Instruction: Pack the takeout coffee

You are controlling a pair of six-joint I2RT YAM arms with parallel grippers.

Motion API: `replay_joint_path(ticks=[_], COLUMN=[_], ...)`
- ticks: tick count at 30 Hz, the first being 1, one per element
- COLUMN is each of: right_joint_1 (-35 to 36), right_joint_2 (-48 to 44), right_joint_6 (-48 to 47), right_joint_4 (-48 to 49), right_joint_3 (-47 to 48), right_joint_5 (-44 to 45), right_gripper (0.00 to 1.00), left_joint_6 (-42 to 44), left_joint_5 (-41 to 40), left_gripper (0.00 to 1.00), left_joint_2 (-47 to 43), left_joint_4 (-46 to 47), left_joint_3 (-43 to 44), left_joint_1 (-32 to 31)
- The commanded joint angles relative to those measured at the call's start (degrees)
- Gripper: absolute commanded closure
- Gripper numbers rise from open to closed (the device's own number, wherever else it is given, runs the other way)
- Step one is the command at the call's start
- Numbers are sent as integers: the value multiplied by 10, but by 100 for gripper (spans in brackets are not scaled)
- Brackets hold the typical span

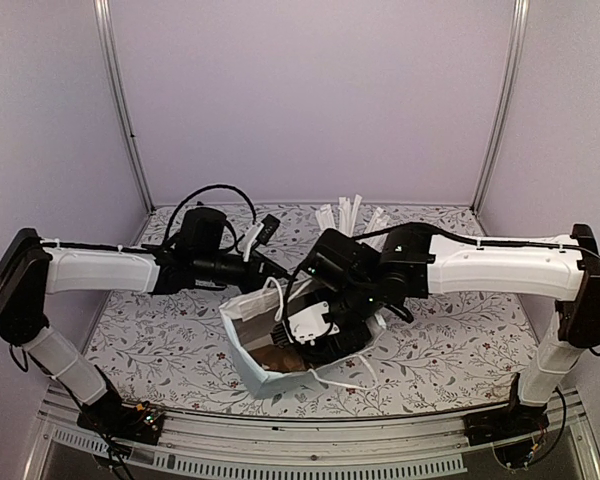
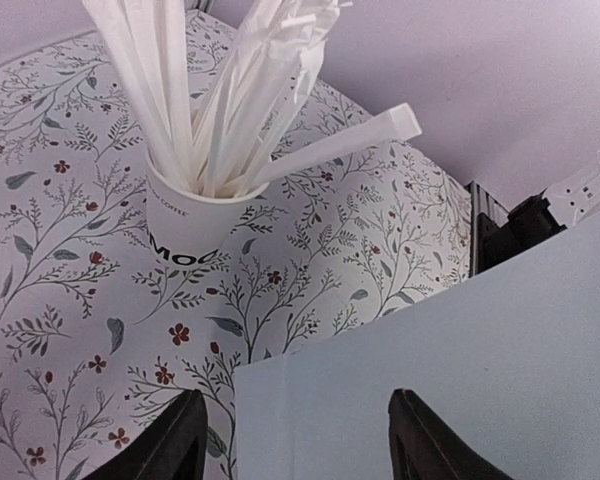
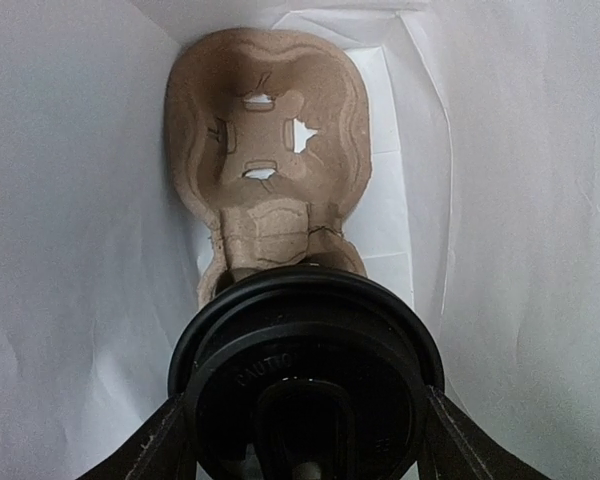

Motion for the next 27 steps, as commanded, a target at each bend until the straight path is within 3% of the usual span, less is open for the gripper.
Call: replay_joint_path(ticks=[1, 9, 18, 27], right_joint_1=[-3, -9, -19, -18], right_joint_2=[34, 51, 49, 77], right_joint_6=[34, 58, 77, 94], right_joint_4=[-132, -160, -74, -65], right_joint_3=[26, 51, -38, -61], right_joint_5=[-109, -166, -150, -101], right_gripper=[50, 50, 52, 53], left_joint_6=[12, 30, 33, 43], left_joint_5=[-11, -14, -16, -30], left_gripper=[36, 36, 36, 35], left_joint_2=[-32, -59, -83, -114], left_joint_4=[-39, -74, -82, -92], left_joint_3=[9, 21, 9, -9], left_joint_1=[16, 39, 48, 53])
